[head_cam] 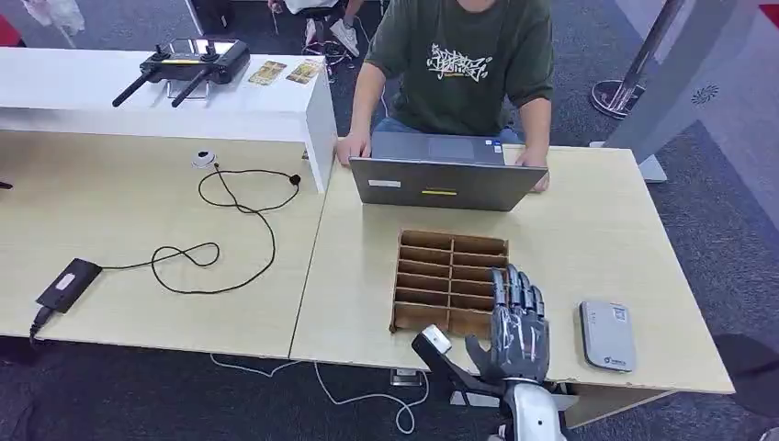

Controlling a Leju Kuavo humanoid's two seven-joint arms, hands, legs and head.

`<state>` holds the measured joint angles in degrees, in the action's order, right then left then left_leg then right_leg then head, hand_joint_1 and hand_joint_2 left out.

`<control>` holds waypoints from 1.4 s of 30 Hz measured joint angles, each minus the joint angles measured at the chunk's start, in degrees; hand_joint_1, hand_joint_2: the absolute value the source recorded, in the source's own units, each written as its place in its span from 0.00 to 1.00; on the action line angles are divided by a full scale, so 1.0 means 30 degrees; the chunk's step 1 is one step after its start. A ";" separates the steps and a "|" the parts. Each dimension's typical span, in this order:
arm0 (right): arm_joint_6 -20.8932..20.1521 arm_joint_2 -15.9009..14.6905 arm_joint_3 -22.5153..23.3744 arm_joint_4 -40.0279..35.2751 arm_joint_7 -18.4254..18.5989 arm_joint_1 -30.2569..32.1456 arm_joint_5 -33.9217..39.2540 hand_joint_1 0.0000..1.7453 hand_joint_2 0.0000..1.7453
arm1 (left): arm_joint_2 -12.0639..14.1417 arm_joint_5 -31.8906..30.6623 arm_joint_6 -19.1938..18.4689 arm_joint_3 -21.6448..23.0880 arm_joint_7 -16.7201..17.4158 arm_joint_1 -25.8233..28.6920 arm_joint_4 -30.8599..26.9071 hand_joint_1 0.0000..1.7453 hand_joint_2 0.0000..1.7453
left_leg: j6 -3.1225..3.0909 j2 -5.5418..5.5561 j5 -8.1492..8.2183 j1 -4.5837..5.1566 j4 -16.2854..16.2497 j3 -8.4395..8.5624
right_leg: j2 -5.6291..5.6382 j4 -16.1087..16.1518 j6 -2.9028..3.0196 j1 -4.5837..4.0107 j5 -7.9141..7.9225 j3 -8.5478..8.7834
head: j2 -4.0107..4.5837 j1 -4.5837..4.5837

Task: Pass the card to the sensor for recognition and then transmit it.

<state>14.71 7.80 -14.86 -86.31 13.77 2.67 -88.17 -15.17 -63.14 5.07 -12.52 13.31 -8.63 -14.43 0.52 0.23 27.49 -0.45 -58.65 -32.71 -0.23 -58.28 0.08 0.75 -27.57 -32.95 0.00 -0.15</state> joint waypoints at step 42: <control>-0.1013 -0.1705 -0.1078 0.1150 0.1895 -0.0940 0.0000 0.00 1.00 | 0.0000 0.0306 0.0109 0.0138 0.0153 -0.0112 0.0000 0.00 0.00 | 0.0000 0.0001 -0.0001 0.0000 0.0000 -0.0002 | -0.0001 0.0000 0.0001 0.0000 0.0003 0.0000 | 0.0000 0.0007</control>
<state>11.67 2.69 -18.10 -82.86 19.46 -0.15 -88.17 -15.17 -62.23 5.40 -12.11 13.77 -8.97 -14.43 0.52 0.23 27.49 -0.45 -58.65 -32.72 -0.23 -58.28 0.08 0.75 -27.57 -32.95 0.00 -0.13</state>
